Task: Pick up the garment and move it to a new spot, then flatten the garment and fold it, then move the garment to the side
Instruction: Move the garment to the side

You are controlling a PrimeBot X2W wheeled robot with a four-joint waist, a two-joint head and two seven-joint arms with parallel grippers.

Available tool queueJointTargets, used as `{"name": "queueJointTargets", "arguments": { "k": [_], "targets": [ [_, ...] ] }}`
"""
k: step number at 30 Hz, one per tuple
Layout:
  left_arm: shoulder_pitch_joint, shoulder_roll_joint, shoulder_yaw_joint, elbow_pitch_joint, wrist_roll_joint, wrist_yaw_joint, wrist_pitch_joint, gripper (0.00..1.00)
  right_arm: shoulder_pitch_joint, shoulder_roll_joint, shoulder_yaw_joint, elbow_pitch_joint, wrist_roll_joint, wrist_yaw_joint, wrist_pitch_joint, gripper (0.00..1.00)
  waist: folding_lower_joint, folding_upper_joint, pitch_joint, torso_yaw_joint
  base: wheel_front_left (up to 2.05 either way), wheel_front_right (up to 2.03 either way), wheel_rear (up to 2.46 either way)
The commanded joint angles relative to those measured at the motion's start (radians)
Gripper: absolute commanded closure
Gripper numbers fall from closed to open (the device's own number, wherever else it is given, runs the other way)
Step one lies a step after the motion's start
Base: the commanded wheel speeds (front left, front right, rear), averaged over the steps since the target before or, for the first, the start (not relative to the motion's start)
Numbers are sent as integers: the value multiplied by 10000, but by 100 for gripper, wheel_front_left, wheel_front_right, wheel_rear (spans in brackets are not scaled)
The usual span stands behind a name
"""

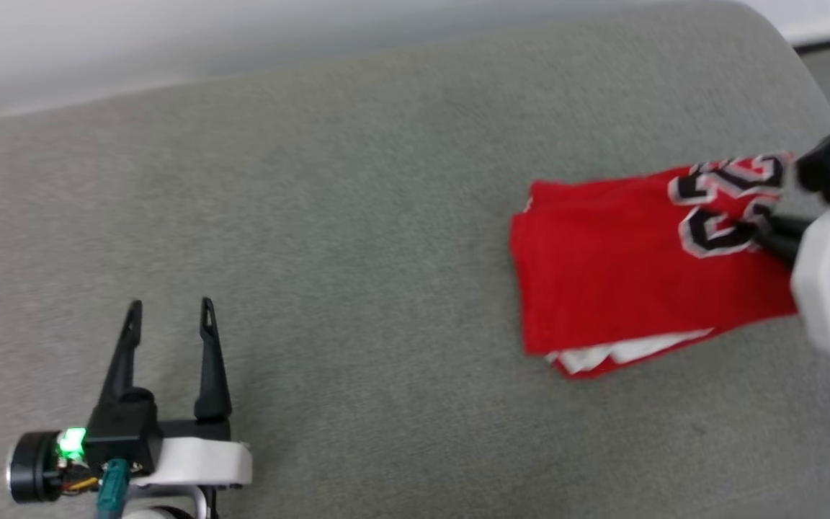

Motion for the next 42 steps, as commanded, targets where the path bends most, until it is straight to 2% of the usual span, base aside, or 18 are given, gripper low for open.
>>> {"name": "queueJointTargets", "arguments": {
  "k": [1,9,15,22,25,26,27,28,33,36,42],
  "targets": [
    [-213,122,87,-89,91,-32,-20,0,-375,-194,-131,205,-222,-8,-160,100,0,0,815,-706,0,0,0],
    [-929,543,210,-471,181,-170,-21,0,-1448,-857,-510,2259,-1243,-11,-685,100,0,0,2071,-853,0,0,0],
    [-1297,710,206,-743,242,-220,-21,0,-2041,-865,-1068,3847,-1992,-9,-919,100,0,0,2799,-696,0,0,0],
    [-1609,927,274,-900,232,-214,-20,0,-2775,-223,-1755,5833,-2874,-9,-1833,100,0,0,3374,-566,0,0,0],
    [-1656,948,276,-839,215,-177,-18,0,-2847,212,-1996,6436,-2865,-9,-1996,100,0,0,3342,-563,0,0,0],
    [-1656,930,269,-805,201,-157,-18,0,-2876,302,-2061,6609,-2947,-9,-2051,90,0,0,3273,-559,0,0,0],
    [-1656,930,269,-805,201,-157,-18,0,-2876,302,-2061,6609,-2947,-9,-2051,90,0,0,3273,-559,0,0,0],
    [-1630,873,243,-737,162,-147,-18,0,-2912,370,-2031,6803,-3258,-9,-2249,0,0,0,3069,-535,0,0,0],
    [-1448,708,155,-560,89,-95,-21,0,-2977,341,-2141,6925,-3977,-9,-3046,0,0,0,2432,-417,0,0,0],
    [-1256,555,111,-482,16,-61,-21,0,-3101,212,-2480,6639,-4729,-11,-4260,0,0,0,1909,-288,0,0,0],
    [-686,236,55,-382,-58,50,-20,0,-2556,977,-3949,6139,-5418,-11,-6455,0,0,0,828,72,0,0,0]
  ]
}}
